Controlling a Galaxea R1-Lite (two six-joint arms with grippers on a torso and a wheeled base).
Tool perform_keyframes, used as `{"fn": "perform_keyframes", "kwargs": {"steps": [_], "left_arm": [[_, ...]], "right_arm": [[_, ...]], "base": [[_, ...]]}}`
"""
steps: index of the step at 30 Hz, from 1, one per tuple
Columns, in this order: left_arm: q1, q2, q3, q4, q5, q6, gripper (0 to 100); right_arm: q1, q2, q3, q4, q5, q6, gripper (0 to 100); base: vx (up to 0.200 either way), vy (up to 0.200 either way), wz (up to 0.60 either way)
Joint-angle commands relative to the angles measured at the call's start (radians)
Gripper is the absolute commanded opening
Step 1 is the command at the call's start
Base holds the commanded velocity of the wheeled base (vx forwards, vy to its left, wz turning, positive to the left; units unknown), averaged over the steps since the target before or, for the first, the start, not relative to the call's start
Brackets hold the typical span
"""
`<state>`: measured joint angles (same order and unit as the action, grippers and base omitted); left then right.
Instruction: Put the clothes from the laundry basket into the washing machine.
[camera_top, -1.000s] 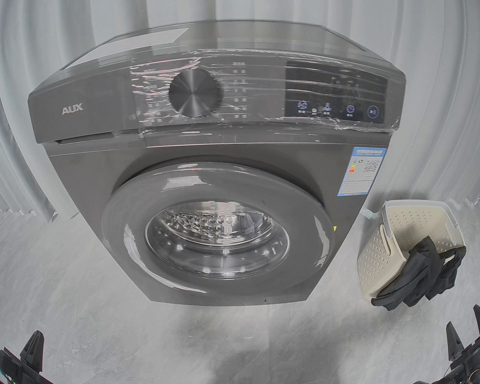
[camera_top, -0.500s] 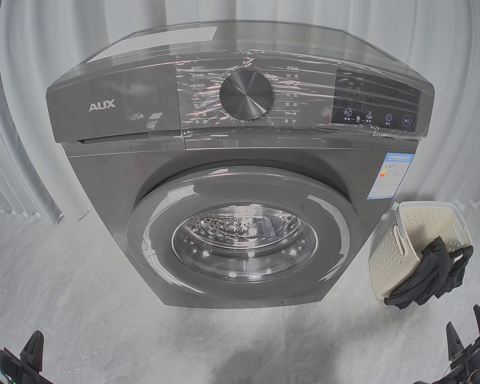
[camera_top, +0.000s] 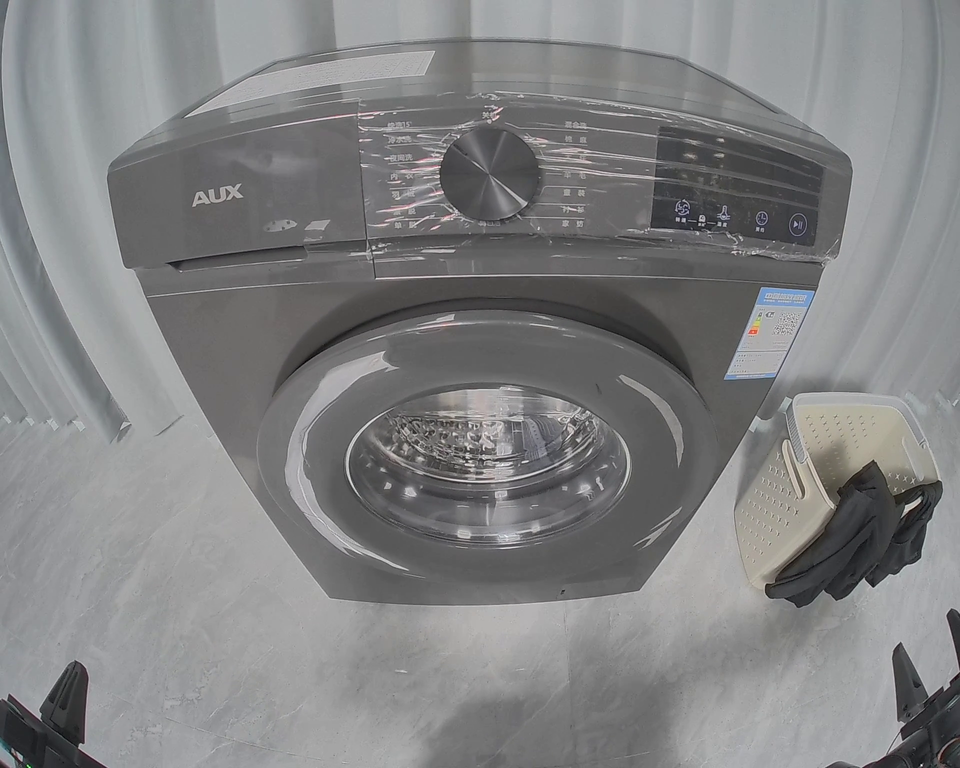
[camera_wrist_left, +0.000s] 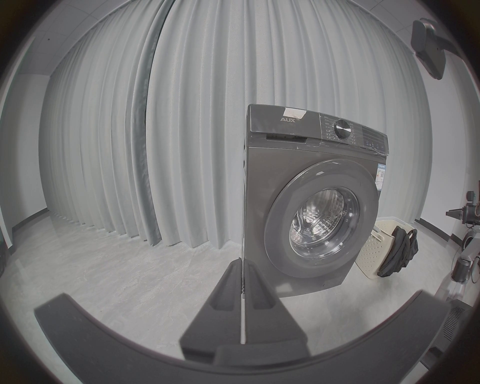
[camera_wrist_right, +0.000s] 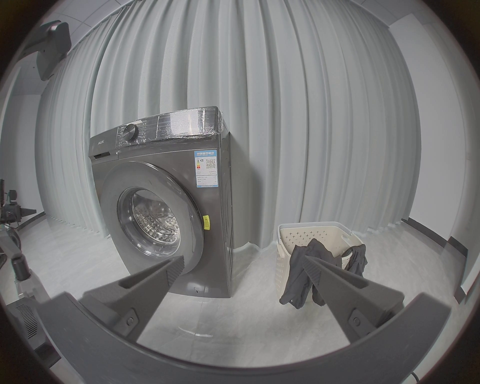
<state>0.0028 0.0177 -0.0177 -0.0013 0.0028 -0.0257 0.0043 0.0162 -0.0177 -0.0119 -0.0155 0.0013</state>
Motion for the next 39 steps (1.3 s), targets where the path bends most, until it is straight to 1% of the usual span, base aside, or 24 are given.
{"fn": "perform_keyframes", "kwargs": {"steps": [1,36,39], "left_arm": [[0.0,-0.018,0.016,0.0,0.0,0.0,0],[0.0,-0.018,0.016,0.0,0.002,0.001,0],[0.0,-0.018,0.016,0.0,0.0,0.0,0]], "right_arm": [[0.0,-0.016,0.018,0.0,0.0,0.0,100],[-0.001,-0.016,0.018,0.0,0.0,0.002,100],[-0.001,-0.016,0.018,0.001,-0.001,0.008,100]], "base": [[0.0,0.0,0.0],[0.0,0.0,0.0],[0.2,0.0,0.0]]}}
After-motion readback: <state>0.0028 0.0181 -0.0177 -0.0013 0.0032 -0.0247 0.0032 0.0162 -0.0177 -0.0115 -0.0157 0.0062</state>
